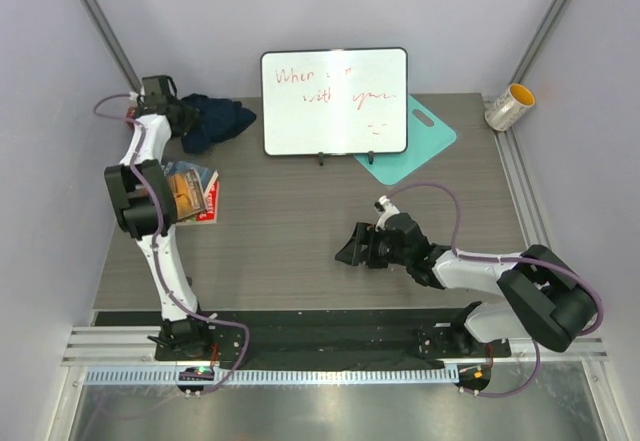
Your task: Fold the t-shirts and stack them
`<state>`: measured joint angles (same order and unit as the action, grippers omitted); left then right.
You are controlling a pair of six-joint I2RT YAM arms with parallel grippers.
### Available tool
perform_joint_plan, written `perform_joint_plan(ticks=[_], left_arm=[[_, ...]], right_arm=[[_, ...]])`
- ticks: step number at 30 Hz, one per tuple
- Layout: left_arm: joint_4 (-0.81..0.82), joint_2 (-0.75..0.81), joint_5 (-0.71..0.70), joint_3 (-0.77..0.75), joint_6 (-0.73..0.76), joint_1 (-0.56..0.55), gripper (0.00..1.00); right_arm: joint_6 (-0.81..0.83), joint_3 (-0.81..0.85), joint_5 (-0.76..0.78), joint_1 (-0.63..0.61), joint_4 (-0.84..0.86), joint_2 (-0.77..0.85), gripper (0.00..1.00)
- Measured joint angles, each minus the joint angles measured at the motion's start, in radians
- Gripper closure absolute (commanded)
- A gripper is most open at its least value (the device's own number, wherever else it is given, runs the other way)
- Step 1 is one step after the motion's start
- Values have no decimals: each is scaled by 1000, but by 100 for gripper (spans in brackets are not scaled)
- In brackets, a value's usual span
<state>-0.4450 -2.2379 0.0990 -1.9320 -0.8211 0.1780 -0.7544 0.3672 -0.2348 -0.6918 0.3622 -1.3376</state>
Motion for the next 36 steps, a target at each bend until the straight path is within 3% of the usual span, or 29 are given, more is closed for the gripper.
perform_joint_plan(ticks=[11, 16, 19, 23, 28, 33, 36], left_arm=[[40, 404, -6, -163, 51, -99, 100], [-42, 631, -48, -223, 107, -138, 100], [-61, 742, -4, -197, 130, -131, 100], [-56, 928, 113, 47, 149, -147, 100], [-88, 1077, 240, 467, 166, -226, 100], [-75, 1040, 243, 840, 148, -365, 100], [-65, 972, 229, 937, 130, -507, 100]], right_arm=[[-15, -15, -18, 0, 42, -11, 23], [-24, -10, -38, 0, 54, -24, 24], [-31, -10, -40, 0, 41, -13, 25], [-26, 19, -28, 0, -29, 46, 25], [23, 196, 29, 0, -159, 102, 25], [58, 368, 78, 0, -252, 172, 24], [78, 453, 113, 0, -302, 206, 24]])
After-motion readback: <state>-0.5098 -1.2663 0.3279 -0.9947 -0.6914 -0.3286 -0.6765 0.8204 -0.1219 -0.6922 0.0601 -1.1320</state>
